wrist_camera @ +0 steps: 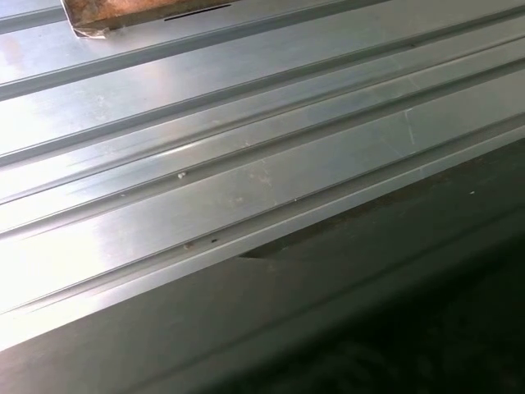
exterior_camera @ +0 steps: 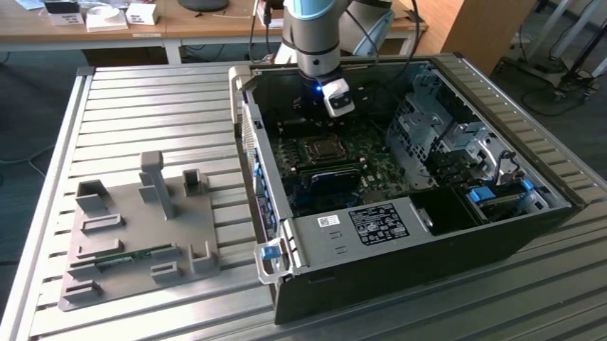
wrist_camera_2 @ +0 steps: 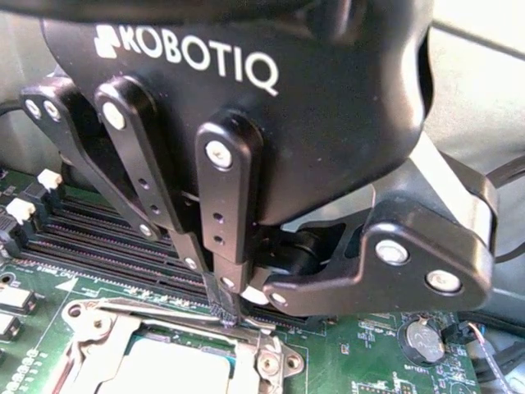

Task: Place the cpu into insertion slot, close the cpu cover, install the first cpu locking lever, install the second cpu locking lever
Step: 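Install the first cpu locking lever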

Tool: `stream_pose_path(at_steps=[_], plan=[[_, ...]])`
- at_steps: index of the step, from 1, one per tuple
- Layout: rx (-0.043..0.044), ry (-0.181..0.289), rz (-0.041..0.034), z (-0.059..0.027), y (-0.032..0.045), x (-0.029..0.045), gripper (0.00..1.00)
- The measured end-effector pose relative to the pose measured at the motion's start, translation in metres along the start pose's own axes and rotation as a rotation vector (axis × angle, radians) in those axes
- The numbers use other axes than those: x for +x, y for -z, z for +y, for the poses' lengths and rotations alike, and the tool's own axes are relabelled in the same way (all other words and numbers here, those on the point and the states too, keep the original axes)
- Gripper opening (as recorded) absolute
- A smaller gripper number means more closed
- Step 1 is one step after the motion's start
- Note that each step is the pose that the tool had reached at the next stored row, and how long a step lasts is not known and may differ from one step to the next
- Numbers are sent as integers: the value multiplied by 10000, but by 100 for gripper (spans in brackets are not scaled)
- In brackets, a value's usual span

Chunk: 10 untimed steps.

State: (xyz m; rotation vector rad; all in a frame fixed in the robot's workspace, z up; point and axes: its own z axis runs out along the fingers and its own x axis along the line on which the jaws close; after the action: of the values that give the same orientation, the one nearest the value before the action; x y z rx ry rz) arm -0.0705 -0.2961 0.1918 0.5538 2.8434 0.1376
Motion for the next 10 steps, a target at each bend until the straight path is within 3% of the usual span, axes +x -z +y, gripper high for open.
stream_pose_path(at_steps=[10], plan=[[-3, 0, 2, 3, -5, -16, 11]])
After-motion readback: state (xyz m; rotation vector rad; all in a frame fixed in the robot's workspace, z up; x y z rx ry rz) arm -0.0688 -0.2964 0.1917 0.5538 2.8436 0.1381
